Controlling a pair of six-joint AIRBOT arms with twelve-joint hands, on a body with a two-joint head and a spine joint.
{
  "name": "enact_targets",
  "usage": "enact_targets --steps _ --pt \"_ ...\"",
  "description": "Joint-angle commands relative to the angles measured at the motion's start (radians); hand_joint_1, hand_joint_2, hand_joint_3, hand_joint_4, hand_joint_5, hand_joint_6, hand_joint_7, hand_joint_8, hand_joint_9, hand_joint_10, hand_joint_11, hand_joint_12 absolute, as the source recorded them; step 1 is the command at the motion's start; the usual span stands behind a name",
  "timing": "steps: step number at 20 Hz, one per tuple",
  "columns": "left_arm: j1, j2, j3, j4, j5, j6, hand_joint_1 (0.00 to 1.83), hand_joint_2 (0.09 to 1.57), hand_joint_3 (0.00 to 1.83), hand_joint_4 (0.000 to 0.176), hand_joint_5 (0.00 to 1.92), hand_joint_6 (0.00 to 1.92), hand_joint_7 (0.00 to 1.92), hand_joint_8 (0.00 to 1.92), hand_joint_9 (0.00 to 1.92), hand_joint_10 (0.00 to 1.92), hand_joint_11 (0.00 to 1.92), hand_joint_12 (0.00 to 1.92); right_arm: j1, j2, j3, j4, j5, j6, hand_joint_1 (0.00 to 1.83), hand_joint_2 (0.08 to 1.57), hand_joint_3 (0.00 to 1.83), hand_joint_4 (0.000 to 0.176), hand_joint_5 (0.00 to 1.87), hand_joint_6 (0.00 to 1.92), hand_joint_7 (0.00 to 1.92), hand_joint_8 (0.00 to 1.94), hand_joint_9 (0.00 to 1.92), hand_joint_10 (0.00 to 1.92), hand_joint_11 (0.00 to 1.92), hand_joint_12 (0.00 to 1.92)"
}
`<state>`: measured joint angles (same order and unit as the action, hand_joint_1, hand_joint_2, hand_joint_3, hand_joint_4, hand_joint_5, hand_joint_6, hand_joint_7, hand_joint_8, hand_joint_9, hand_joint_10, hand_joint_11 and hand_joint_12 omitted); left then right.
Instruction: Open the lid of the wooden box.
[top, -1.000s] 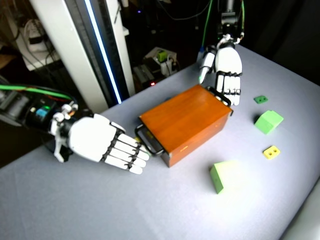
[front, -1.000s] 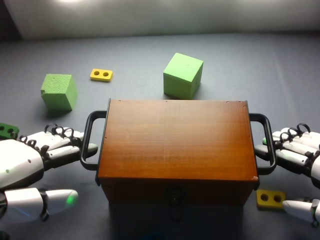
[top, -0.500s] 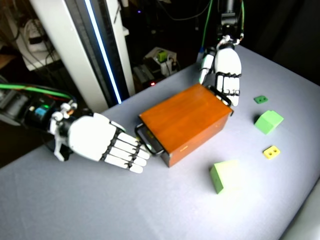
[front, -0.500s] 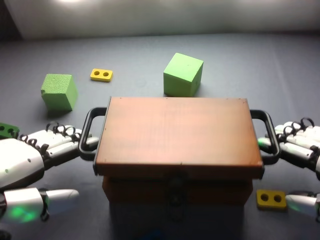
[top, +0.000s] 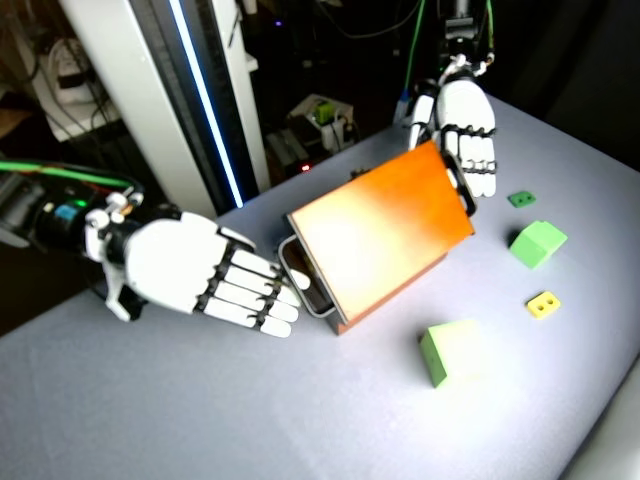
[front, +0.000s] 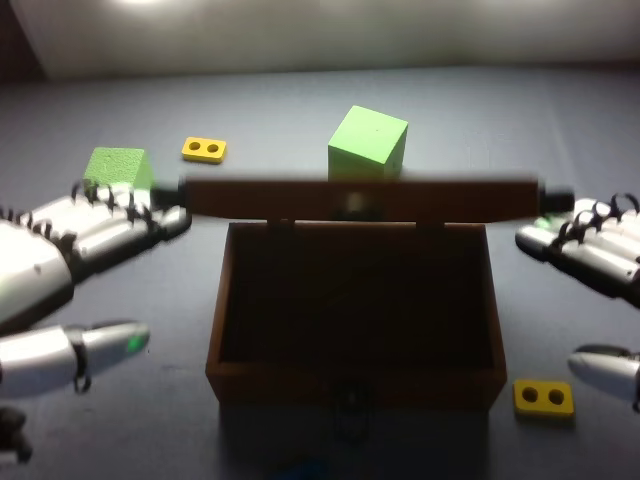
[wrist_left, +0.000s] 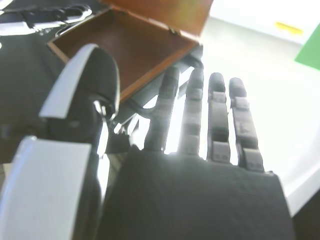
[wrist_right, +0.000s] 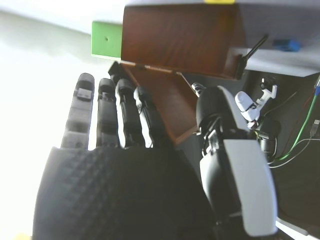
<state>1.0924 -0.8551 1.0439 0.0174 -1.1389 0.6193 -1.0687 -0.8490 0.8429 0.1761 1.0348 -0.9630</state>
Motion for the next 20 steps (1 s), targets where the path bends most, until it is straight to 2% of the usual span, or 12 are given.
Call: enact_targets --steps 1,4,5,6,8,11,13,16,18,19,20 --pt "-0.031 0.005 0.011 -0.016 -0.151 0.006 0.33 1.41 0.0 0.0 0.08 0.02 0.0 0.0 0.0 0.0 0.0 0.0 0.014 0.009 0.008 0.015 0.162 0.006 0.28 1.4 0.01 0.0 0.0 0.0 0.0 0.0 0.0 0.0 0.0 0.0" --pt "-0.083 -0.019 0.039 -0.02 -0.14 0.009 0.29 1.42 0.0 0.002 0.07 0.01 0.0 0.0 0.0 0.0 0.0 0.0 0.03 -0.003 0.023 0.044 0.192 -0.004 0.28 1.4 0.01 0.0 0.0 0.0 0.0 0.0 0.0 0.0 0.0 0.0" --pt "-0.091 -0.026 0.047 -0.024 -0.138 0.01 0.43 1.4 0.01 0.0 0.13 0.02 0.0 0.0 0.0 0.0 0.0 0.15 0.037 -0.008 0.029 0.052 0.199 -0.007 0.28 1.4 0.0 0.0 0.0 0.0 0.0 0.0 0.0 0.0 0.0 0.0" --pt "-0.098 -0.034 0.055 -0.032 -0.138 0.011 0.5 1.39 0.01 0.0 0.16 0.02 0.0 0.0 0.0 0.0 0.0 0.26 0.048 -0.015 0.036 0.062 0.205 -0.013 0.26 1.39 0.0 0.0 0.0 0.0 0.0 0.0 0.0 0.0 0.0 0.0" --pt "-0.105 -0.047 0.067 -0.046 -0.139 0.014 0.43 1.43 0.01 0.0 0.09 0.01 0.0 0.0 0.0 0.0 0.0 0.03 0.062 -0.023 0.045 0.078 0.209 -0.022 0.3 1.4 0.0 0.0 0.0 0.0 0.0 0.0 0.0 0.0 0.0 0.0" --pt "-0.106 -0.058 0.071 -0.065 -0.16 0.015 0.54 1.43 0.0 0.0 0.09 0.01 0.0 0.0 0.0 0.0 0.0 0.0 0.064 -0.026 0.049 0.096 0.231 -0.026 0.35 1.42 0.0 0.0 0.0 0.0 0.0 0.0 0.0 0.0 0.0 0.0" --pt "-0.105 -0.064 0.071 -0.072 -0.176 0.015 0.53 1.43 0.0 0.0 0.03 0.0 0.0 0.0 0.0 0.0 0.02 0.01 0.064 -0.025 0.046 0.103 0.246 -0.026 0.36 1.42 0.0 0.0 0.0 0.0 0.0 0.0 0.0 0.0 0.0 0.0" --pt "-0.102 -0.067 0.07 -0.082 -0.198 0.015 0.41 1.47 0.0 0.0 0.0 0.0 0.0 0.0 0.0 0.0 0.0 0.39 0.062 -0.013 0.04 0.106 0.263 -0.027 0.41 1.43 0.01 0.0 0.0 0.0 0.0 0.0 0.0 0.0 0.0 0.0" --pt "-0.101 -0.068 0.068 -0.085 -0.209 0.015 0.49 1.46 0.0 0.0 0.0 0.0 0.0 0.0 0.0 0.0 0.0 0.43 0.061 -0.001 0.032 0.106 0.278 -0.031 0.45 1.46 0.01 0.0 0.0 0.0 0.0 0.0 0.0 0.0 0.0 0.0" --pt "-0.1 -0.068 0.067 -0.086 -0.215 0.016 0.53 1.44 0.0 0.018 0.0 0.0 0.0 0.0 0.0 0.0 0.0 0.33 0.061 0.004 0.029 0.106 0.285 -0.034 0.49 1.48 0.01 0.0 0.0 0.0 0.0 0.0 0.0 0.0 0.0 0.0" --pt "-0.097 -0.067 0.065 -0.09 -0.227 0.018 0.48 1.45 0.0 0.016 0.0 0.0 0.0 0.0 0.0 0.0 0.0 0.11 0.06 0.014 0.022 0.105 0.296 -0.037 0.48 1.48 0.01 0.011 0.0 0.0 0.0 0.0 0.0 0.0 0.0 0.0"
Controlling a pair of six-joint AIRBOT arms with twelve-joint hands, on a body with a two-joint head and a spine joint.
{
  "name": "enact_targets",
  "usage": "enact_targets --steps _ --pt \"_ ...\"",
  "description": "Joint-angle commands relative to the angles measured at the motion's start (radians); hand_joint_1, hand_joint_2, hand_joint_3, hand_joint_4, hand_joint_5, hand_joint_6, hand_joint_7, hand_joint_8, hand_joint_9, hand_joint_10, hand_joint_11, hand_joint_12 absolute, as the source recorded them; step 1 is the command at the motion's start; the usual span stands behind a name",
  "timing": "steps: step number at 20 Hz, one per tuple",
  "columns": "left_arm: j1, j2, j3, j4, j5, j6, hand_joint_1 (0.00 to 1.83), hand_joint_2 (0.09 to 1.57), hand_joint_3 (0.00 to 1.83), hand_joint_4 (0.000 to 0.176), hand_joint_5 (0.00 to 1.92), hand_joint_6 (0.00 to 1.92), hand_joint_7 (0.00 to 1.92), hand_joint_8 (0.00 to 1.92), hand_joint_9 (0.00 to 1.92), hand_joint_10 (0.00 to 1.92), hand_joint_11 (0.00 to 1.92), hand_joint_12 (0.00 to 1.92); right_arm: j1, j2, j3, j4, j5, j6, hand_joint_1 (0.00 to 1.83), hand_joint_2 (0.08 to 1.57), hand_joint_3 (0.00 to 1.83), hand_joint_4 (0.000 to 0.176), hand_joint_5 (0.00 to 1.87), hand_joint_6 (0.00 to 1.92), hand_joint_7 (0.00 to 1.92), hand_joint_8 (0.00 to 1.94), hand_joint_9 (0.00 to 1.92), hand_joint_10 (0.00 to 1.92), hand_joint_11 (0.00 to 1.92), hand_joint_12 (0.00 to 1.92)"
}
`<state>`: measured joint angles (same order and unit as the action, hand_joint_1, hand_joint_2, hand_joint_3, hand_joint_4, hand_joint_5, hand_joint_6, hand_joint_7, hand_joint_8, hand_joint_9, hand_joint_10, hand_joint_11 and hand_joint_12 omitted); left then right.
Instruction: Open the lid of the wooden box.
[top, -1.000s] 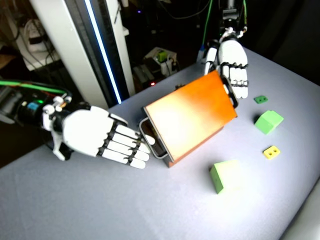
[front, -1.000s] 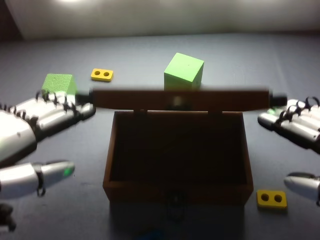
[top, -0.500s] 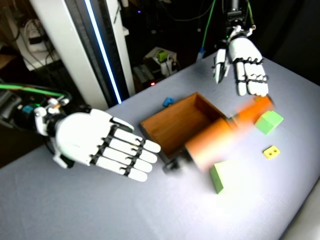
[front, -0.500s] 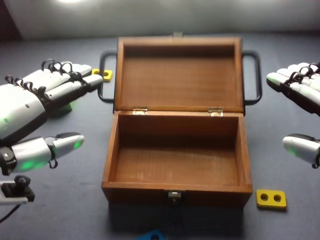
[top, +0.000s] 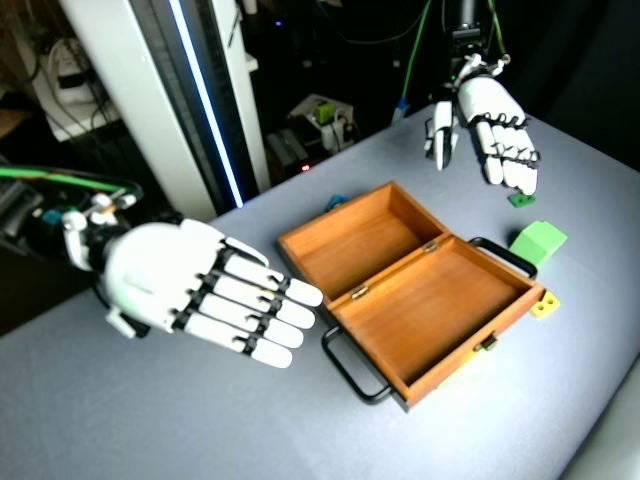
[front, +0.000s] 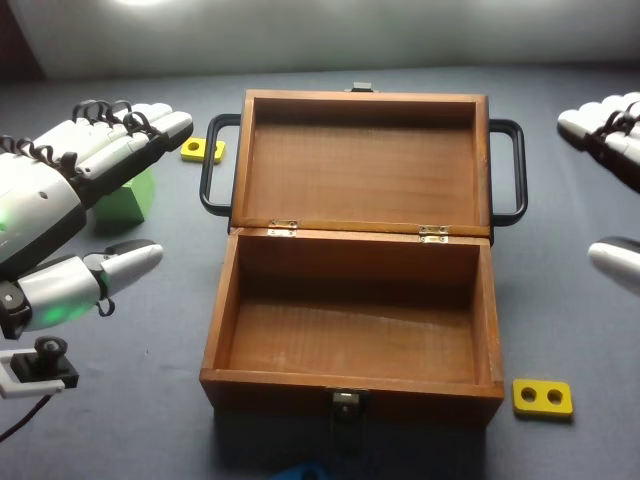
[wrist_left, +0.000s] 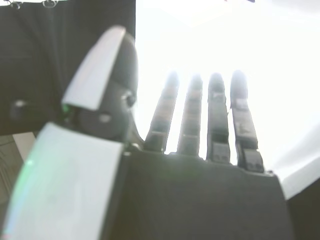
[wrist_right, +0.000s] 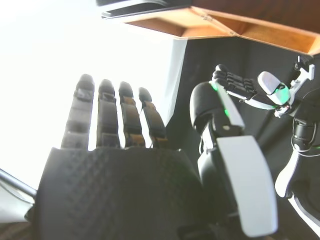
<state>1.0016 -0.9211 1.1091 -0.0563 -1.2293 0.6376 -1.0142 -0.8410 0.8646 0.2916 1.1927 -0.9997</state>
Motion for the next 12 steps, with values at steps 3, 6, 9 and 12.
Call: enact_targets --steps 3,6,9,12 --pt "-0.003 0.0 -0.006 -0.033 -0.181 0.008 0.41 1.44 0.0 0.014 0.0 0.0 0.0 0.0 0.0 0.0 0.0 0.0 -0.004 0.032 -0.016 -0.011 0.189 -0.006 0.38 1.48 0.01 0.044 0.0 0.0 0.0 0.0 0.0 0.0 0.0 0.0" --pt "0.001 0.0 -0.011 -0.053 -0.226 0.016 0.34 1.42 0.0 0.0 0.0 0.0 0.0 0.0 0.0 0.0 0.0 0.0 -0.014 0.059 -0.034 -0.011 0.249 -0.015 0.19 1.42 0.0 0.1 0.0 0.0 0.0 0.0 0.0 0.0 0.0 0.0" --pt "0.009 -0.001 -0.015 -0.078 -0.267 0.022 0.34 1.43 0.0 0.026 0.0 0.0 0.0 0.0 0.0 0.0 0.0 0.0 -0.022 0.076 -0.044 -0.01 0.301 -0.016 0.38 1.45 0.0 0.016 0.0 0.0 0.0 0.0 0.0 0.0 0.0 0.0" --pt "0.015 -0.001 -0.018 -0.091 -0.3 0.022 0.26 1.43 0.0 0.082 0.0 0.0 0.0 0.0 0.0 0.0 0.0 0.0 -0.03 0.091 -0.053 -0.009 0.349 -0.017 0.28 1.43 0.0 0.052 0.0 0.0 0.0 0.0 0.0 0.0 0.0 0.0"
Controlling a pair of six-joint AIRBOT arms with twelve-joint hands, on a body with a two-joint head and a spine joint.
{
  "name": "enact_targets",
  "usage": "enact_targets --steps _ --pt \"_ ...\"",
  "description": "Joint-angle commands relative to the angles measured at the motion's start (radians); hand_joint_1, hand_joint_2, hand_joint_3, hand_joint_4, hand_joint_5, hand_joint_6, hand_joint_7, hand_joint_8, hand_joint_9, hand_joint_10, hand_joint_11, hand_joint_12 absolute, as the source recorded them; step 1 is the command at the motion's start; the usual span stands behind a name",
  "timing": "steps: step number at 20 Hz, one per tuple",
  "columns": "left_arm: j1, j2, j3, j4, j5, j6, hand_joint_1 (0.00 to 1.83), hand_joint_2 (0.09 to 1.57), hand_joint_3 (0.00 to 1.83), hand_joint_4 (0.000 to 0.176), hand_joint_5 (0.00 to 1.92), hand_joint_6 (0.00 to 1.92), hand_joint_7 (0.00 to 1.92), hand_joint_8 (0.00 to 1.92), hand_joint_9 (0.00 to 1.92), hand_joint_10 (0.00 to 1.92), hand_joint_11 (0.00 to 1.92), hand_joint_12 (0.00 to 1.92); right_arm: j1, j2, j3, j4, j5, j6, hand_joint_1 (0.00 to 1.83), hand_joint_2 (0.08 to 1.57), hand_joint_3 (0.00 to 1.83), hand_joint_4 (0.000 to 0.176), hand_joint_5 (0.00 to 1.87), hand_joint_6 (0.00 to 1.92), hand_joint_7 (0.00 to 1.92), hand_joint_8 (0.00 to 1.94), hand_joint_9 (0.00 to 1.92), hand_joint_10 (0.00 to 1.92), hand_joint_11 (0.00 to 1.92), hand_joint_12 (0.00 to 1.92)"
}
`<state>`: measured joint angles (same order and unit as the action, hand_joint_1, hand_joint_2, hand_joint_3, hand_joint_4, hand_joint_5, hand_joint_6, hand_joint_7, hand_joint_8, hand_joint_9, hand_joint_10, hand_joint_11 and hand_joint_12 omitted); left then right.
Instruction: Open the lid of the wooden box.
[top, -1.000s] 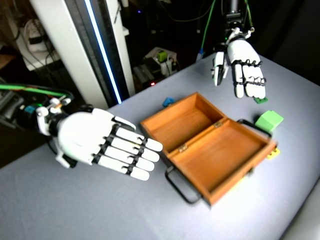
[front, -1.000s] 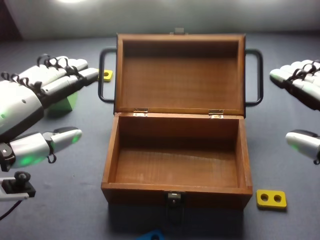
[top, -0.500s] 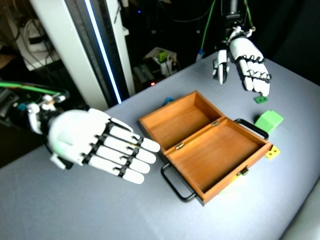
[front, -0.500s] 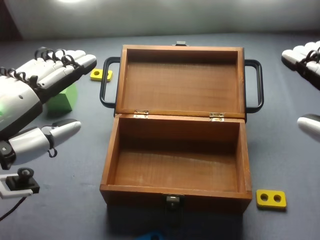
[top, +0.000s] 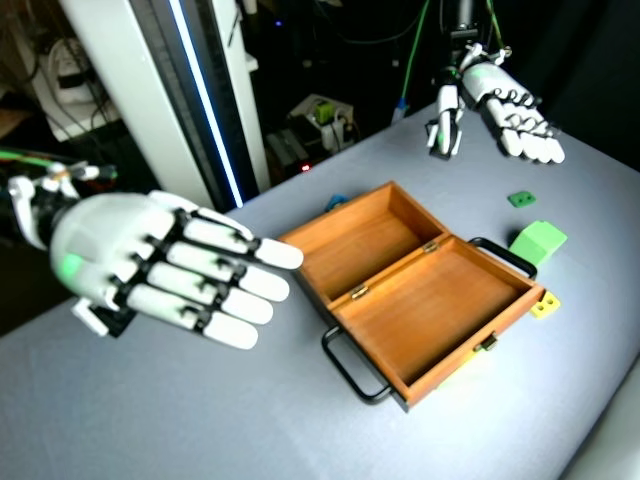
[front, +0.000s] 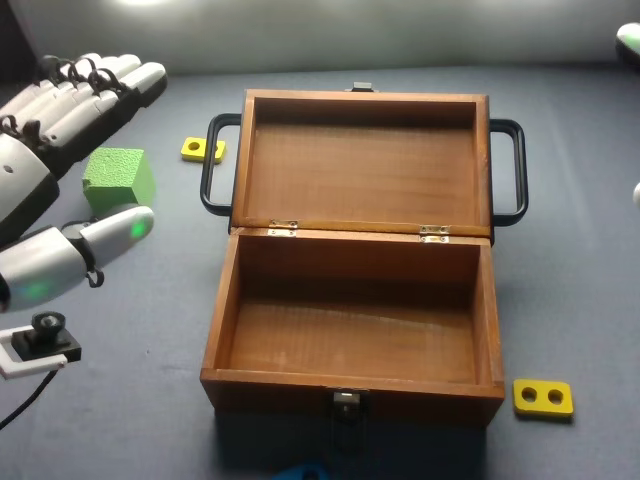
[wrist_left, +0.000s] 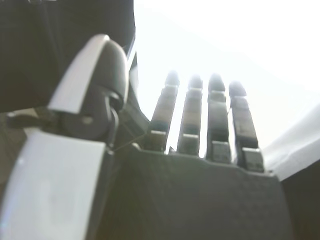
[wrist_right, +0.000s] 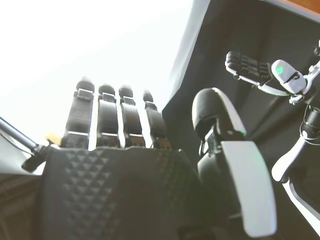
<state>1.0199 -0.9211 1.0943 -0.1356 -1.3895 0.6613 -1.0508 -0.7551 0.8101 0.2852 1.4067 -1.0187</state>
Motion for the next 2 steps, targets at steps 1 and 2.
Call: enact_targets --steps 1,2 --pt "-0.001 0.0 -0.004 -0.017 -0.158 -0.001 0.23 1.44 0.0 0.08 0.0 0.0 0.0 0.0 0.0 0.0 0.0 0.0 0.005 0.012 -0.002 -0.003 0.15 0.003 0.23 1.4 0.0 0.057 0.0 0.0 0.0 0.0 0.0 0.0 0.0 0.0" --pt "0.0 0.001 -0.005 -0.021 -0.172 0.0 0.19 1.45 0.01 0.096 0.0 0.0 0.0 0.0 0.0 0.0 0.0 0.0 0.004 0.018 -0.004 -0.003 0.164 0.002 0.22 1.4 0.0 0.03 0.0 0.0 0.0 0.0 0.0 0.0 0.0 0.0"
